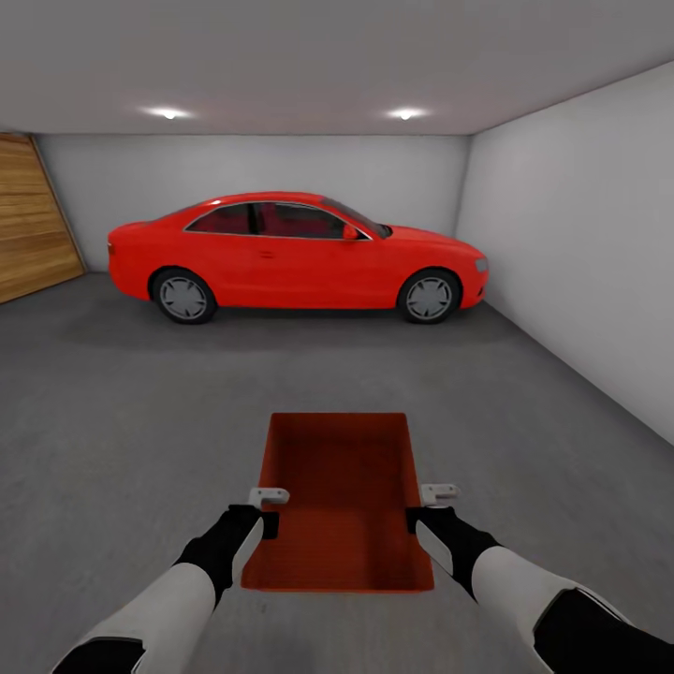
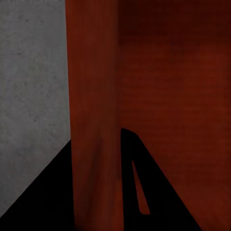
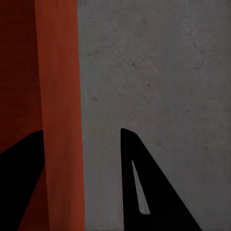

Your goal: Move the two storage containers from the living room to the garage. In the garage, place one container on the floor and stack the other container on top of it (either order is fine).

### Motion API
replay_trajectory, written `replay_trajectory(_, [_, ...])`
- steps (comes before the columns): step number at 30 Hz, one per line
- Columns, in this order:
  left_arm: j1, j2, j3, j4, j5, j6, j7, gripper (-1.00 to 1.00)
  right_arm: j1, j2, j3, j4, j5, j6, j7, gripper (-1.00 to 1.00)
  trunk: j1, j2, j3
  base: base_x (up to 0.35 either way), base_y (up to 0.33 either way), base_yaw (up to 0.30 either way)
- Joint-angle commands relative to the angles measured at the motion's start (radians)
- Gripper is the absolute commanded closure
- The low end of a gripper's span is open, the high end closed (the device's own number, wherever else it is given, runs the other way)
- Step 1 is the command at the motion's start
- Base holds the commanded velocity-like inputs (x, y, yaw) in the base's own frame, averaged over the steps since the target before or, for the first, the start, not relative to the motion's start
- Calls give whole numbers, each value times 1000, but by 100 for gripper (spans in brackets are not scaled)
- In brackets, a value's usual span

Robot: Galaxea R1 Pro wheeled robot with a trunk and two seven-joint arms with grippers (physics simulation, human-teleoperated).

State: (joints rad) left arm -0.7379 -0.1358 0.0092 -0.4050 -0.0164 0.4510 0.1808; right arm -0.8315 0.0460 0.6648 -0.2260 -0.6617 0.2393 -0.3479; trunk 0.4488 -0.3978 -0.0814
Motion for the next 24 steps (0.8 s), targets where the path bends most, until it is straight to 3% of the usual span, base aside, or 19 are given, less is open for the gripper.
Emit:
replay_trajectory(1, [0,-4,-3,-2,5,5,5,100,-1,8,-16,-37,-7,5,-5,100,1,-2,-2,322,0,0])
replay_trajectory(24, [0,-4,-2,-2,6,6,5,100,-1,6,-17,-37,-7,5,-5,100,1,-2,-2,322,0,0])
